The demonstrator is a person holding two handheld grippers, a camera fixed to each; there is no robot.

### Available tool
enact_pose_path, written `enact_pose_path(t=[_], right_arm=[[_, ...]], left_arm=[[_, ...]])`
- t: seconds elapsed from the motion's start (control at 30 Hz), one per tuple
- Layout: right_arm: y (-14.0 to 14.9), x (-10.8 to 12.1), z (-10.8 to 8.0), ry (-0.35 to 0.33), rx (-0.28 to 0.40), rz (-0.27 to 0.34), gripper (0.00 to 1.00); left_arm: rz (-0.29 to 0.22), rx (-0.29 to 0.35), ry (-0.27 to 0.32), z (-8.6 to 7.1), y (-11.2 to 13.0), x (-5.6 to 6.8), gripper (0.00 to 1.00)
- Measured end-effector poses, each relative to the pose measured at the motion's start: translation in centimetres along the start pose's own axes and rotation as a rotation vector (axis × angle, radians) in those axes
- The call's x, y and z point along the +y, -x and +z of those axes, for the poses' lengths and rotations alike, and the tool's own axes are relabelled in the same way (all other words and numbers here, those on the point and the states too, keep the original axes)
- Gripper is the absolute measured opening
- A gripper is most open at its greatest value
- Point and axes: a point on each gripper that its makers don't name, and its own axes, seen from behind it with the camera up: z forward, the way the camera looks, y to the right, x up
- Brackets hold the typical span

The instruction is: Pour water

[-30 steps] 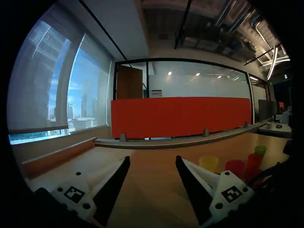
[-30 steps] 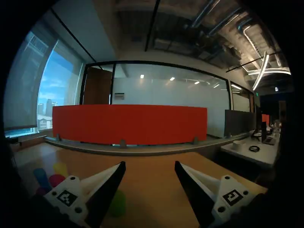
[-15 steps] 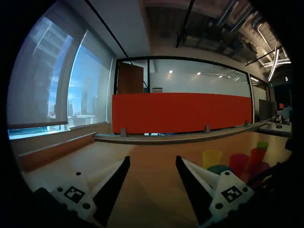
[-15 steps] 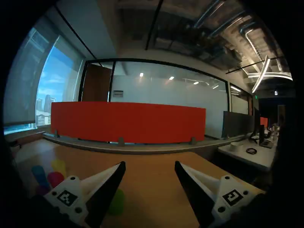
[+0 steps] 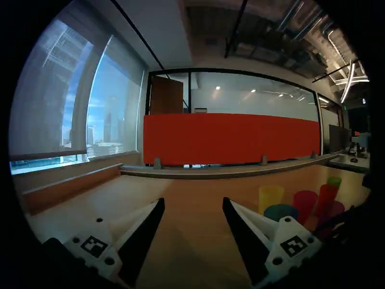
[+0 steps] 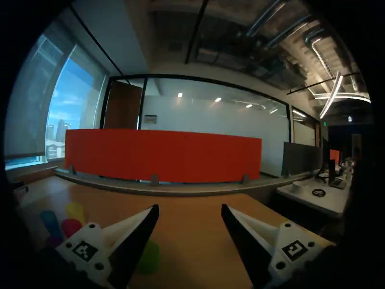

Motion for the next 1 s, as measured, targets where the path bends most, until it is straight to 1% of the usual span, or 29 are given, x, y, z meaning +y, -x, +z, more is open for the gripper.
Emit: enact_pose_path(t=[0.37,0.7,0.87,1.0], right_arm=[[-0.1,-0.2,-0.3,-0.012,0.003,0.012,1.0],[0.2,-0.3,-1.1,-0.019,0.017,-0.002,1.0],[0.8,-0.8,-1.5,-0.041,0.021,-0.002,1.0],[1.2,-1.3,-1.6,-0.073,0.038,0.001,1.0]], left_arm=[[0.0,-0.007,0.001,0.0,0.1,0.1,0.89],[0.004,-0.005,0.0,0.1,0.1,0.1,0.89],[0.004,-0.006,0.0,0.1,0.2,0.1,0.89],[0.003,-0.006,0.0,0.0,0.2,0.1,0.89]])
